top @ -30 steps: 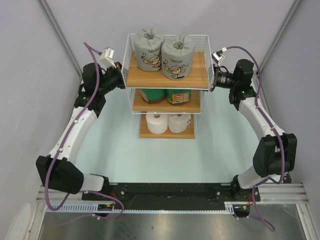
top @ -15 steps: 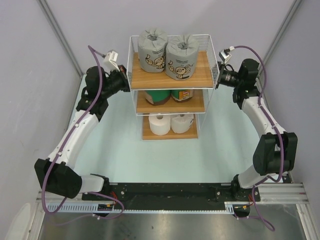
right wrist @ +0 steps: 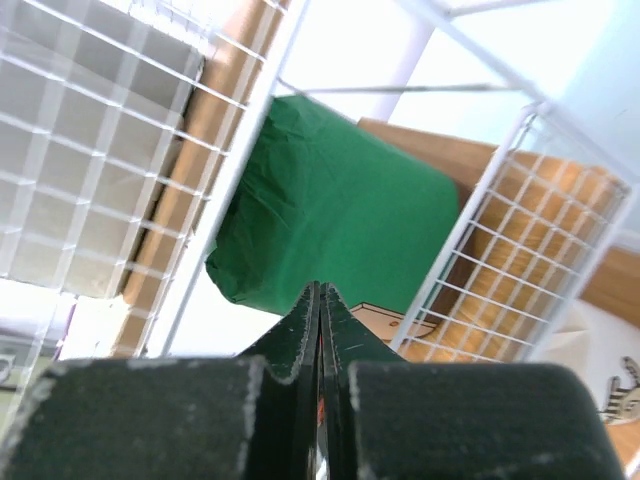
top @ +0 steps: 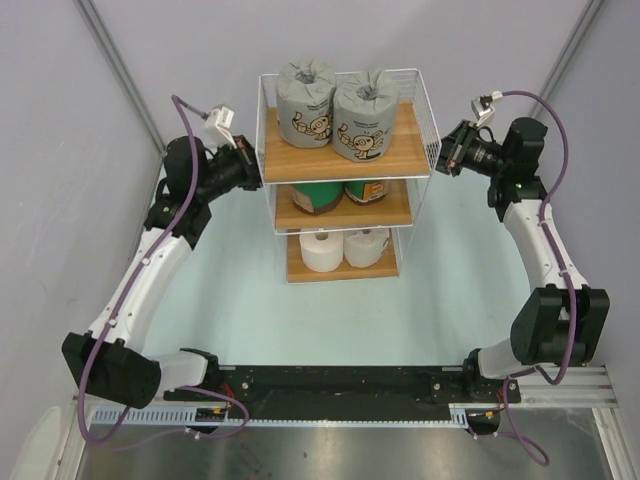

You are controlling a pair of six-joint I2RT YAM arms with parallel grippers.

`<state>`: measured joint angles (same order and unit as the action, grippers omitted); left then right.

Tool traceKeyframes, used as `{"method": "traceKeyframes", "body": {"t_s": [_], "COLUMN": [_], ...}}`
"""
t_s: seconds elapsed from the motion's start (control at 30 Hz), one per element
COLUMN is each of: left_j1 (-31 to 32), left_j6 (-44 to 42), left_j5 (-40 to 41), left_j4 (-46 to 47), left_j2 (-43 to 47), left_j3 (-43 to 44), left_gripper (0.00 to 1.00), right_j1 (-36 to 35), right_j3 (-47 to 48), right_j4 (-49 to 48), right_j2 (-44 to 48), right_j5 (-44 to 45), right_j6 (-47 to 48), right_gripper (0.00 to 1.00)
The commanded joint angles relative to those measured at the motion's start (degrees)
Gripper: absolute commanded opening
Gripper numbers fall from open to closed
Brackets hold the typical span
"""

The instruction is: Place and organize the paper towels onto the shelf

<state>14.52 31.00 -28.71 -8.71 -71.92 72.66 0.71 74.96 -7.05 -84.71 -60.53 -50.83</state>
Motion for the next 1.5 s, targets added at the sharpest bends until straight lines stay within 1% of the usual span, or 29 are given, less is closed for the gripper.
{"method": "traceKeyframes", "body": {"t_s": [0.0, 0.17, 0.2, 0.3, 0.37, 0.47, 0.67, 0.77, 0.83, 0.93, 1.0, 1.03, 1.07, 1.3, 1.33, 1.43, 1.47], "left_j1": [-1.5, -2.8, -3.3, -4.4, -5.2, -6.3, -7.5, -7.5, -7.5, -7.6, -7.5, -7.5, -7.5, -7.5, -7.5, -7.5, -7.5], "left_j6": [0.1, 0.4, 0.4, 0.6, 0.7, 0.6, -0.3, -1.3, -1.8, -2.3, -2.5, -2.4, -2.4, -1.3, -0.9, 1.4, 1.9], "left_j5": [-2.1, -1.8, -1.5, -1.2, -0.9, 1.4, 10.5, 13.1, 14.1, 14.4, 13.8, 13.3, 12.7, 10.3, 9.7, 6.6, 5.9], "left_j4": [-1.0, -1.1, -1.0, -1.0, -1.5, -3.3, -9.3, -11.8, -13.0, -14.1, -14.4, -14.4, -14.5, -12.8, -12.5, -10.0, -9.7], "left_j2": [2.7, 4.0, 4.6, 5.4, 6.4, 9.0, 15.5, 16.8, 17.0, 16.0, 14.1, 13.2, 12.3, 3.2, 0.8, -2.8, -5.2], "left_j3": [1.6, 0.3, -0.3, -1.0, -1.6, -2.6, -3.0, -0.3, 2.7, 7.9, 12.3, 13.9, 17.1, 32.2, 33.6, 38.1, 40.5], "left_gripper": [0.03, 0.08, 0.11, 0.13, 0.13, 0.13, 0.13, 0.14, 0.14, 0.14, 0.13, 0.13, 0.11, 0.07, 0.06, 0.02, 0.00], "right_j1": [1.1, 1.7, 1.7, 2.2, 2.5, 3.3, 6.4, 7.5, 7.6, 7.6, 7.6, 7.6, 7.6, 6.4, 5.9, 2.0, 0.6], "right_j3": [2.2, 2.2, 2.2, 2.2, 2.2, 2.3, 2.3, 4.6, 6.9, 12.7, 18.6, 20.6, 24.5, 36.5, 37.4, 39.6, 39.8], "right_j4": [2.1, 5.8, 6.3, 6.8, 9.2, 10.6, 13.6, 15.6, 19.0, 22.8, 25.9, 26.7, 27.3, 27.4, 27.7, 29.5, 29.8], "right_j2": [3.3, 4.6, 4.8, 5.3, 6.2, 7.5, 11.3, 13.2, 14.3, 15.2, 14.4, 14.0, 13.5, 10.4, 10.4, 10.1, 10.4], "right_j5": [2.7, 4.8, 5.5, 6.2, 7.4, 10.6, 18.3, 20.6, 23.1, 25.6, 25.6, 25.0, 24.4, 16.5, 14.7, 13.7, 13.8], "right_j6": [2.8, 5.5, 6.3, 7.1, 7.7, 8.3, 9.5, 11.5, 13.9, 18.0, 20.7, 21.4, 21.6, 20.6, 20.6, 22.1, 22.5], "right_gripper": [0.00, 0.00, 0.00, 0.00, 0.00, 0.00, 0.00, 0.00, 0.00, 0.00, 0.00, 0.00, 0.00, 0.00, 0.00, 0.00, 0.00]}}
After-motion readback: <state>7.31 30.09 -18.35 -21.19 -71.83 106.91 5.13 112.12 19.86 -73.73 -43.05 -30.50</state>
